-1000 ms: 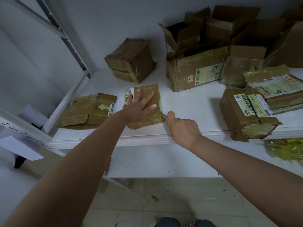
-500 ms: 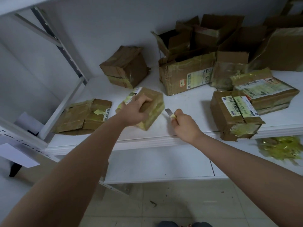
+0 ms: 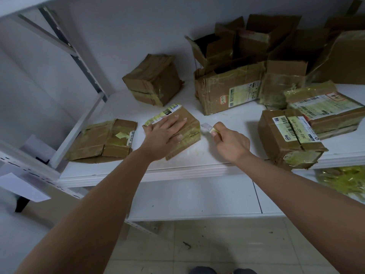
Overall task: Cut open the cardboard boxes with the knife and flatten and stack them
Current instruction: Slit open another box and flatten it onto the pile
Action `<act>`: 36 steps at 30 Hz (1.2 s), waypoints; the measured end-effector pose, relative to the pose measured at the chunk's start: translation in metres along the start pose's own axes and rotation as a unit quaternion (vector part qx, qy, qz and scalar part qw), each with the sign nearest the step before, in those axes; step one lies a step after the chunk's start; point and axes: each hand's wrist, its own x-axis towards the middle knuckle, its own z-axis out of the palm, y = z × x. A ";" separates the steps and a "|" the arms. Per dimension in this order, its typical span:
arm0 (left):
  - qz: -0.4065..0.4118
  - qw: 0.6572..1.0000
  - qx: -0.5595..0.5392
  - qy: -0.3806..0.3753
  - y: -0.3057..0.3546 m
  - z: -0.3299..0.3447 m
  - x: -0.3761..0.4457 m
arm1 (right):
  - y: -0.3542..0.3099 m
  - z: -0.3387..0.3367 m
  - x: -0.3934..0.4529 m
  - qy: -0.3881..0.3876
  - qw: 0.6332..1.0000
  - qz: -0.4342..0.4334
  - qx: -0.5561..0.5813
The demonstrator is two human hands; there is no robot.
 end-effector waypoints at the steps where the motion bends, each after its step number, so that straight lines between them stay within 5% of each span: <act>1: 0.000 1.000 0.001 0.001 0.000 0.001 0.000 | -0.001 0.001 0.002 0.002 1.000 -0.007 0.002; 10: -0.005 1.000 -0.012 0.026 0.002 0.004 0.005 | 0.001 0.013 0.004 0.028 0.996 -0.052 -0.060; 24: 0.013 0.996 -0.093 -0.007 0.002 -0.007 0.016 | -0.001 0.009 0.008 -0.055 0.991 -0.066 -0.100; 36: 0.007 0.987 -0.157 0.023 -0.003 -0.013 0.003 | 0.004 0.014 -0.009 0.061 0.998 -0.026 0.002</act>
